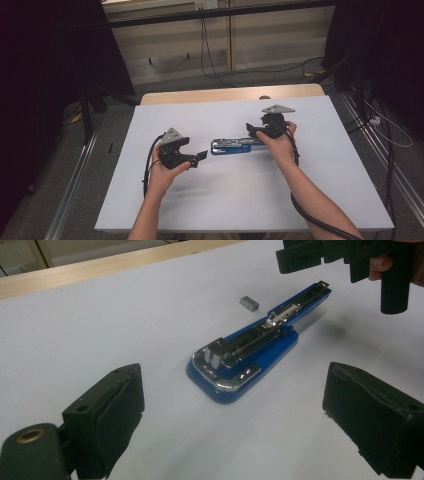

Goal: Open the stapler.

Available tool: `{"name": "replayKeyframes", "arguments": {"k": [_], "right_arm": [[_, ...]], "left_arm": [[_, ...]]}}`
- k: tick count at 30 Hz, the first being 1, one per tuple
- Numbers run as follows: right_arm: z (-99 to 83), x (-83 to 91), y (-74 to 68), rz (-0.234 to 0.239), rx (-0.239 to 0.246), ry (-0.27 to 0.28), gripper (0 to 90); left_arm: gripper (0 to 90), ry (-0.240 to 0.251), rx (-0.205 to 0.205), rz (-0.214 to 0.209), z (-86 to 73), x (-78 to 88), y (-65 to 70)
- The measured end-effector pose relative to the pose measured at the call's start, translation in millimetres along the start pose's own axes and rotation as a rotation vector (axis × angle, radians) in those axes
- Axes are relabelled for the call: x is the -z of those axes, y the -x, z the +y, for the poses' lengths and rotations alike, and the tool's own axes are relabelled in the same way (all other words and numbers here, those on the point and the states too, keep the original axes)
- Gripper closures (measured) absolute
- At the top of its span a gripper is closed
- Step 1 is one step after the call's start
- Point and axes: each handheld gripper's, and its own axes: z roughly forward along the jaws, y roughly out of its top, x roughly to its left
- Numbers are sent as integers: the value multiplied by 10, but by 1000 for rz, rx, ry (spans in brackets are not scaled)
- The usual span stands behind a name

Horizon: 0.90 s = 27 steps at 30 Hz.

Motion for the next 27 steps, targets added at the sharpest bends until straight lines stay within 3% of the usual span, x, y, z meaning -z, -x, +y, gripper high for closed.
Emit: {"name": "replayKeyframes", "arguments": {"k": [10,16,18,25,27], "right_arm": [[7,-28,43,11,2,-39,160],[13,-87,37,4,14,-69,154],[16,-96,31,-18,24,-72,137],[44,-120,59,-23,12,-91,241],[47,-139,57,-32,20,-103,310]], "left_arm": [[90,1,0,18,-102,161,-8],[83,19,15,24,-173,271,-33],[77,24,14,19,-196,296,-39],[68,11,1,34,-221,304,-1],[68,18,0,26,-214,294,23]]}}
